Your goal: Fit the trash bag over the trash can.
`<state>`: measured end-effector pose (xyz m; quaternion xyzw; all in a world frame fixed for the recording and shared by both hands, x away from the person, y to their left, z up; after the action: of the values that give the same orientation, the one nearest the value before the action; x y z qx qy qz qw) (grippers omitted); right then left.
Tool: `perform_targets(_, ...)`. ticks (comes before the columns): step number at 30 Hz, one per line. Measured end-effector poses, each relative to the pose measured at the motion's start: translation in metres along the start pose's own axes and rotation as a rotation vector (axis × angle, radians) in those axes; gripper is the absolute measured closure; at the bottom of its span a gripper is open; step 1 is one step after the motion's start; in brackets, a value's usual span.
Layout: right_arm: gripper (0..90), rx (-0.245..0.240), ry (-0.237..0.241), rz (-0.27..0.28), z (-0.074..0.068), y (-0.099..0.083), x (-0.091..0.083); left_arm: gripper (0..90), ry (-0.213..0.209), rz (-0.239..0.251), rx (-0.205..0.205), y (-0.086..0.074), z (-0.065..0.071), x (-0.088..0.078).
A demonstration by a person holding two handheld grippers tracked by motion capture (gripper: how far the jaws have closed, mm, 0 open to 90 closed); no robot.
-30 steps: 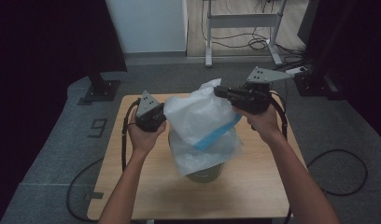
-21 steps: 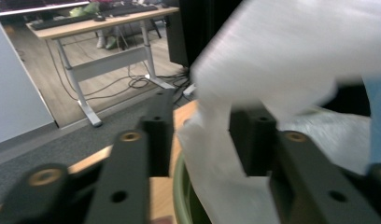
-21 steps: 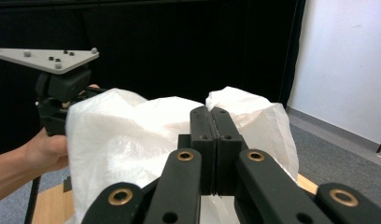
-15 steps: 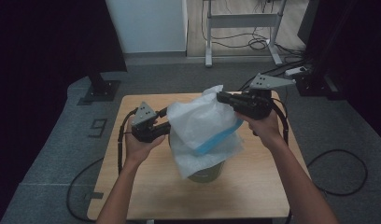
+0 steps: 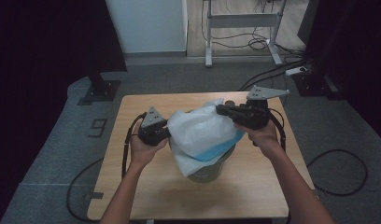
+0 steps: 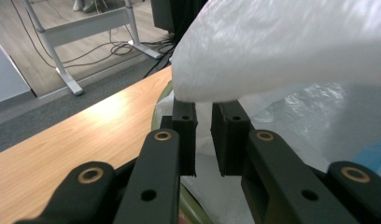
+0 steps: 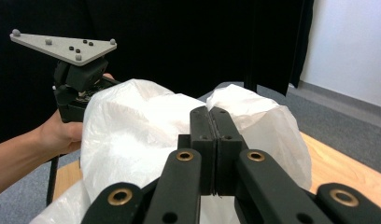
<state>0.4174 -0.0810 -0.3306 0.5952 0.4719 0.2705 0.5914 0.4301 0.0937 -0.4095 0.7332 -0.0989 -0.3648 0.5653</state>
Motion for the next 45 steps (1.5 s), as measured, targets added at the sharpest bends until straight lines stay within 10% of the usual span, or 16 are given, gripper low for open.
perform_targets(6,88.2,0.031,-0.036,-0.020,0.010,-0.008,-0.002,82.6,0.016,0.012,0.001,0.004,0.001,0.003)
perform_targets(13,88.2,0.033,-0.053,0.020,0.013,0.005,-0.012,49.7,-0.003,0.030,0.006,0.011,0.002,-0.019)
perform_targets(26,88.3,0.018,-0.068,0.036,0.009,0.017,-0.017,46.0,-0.044,0.023,0.000,-0.006,0.014,-0.058)
perform_targets(45,88.3,0.017,-0.067,0.041,0.005,0.018,-0.023,43.3,-0.125,0.015,0.029,-0.025,0.049,-0.075)
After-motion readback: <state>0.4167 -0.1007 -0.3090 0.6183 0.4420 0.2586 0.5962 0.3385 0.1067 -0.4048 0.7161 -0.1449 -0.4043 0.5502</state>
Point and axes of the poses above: each handheld gripper's, and its own axes: x roughly forward along the jaws, y roughly out of its top, z roughly to its right, the point moved 10 cm from there along x, roughly forward along the jaws, and after that the axes turned 6 degrees about y, right-handed, at the moved point
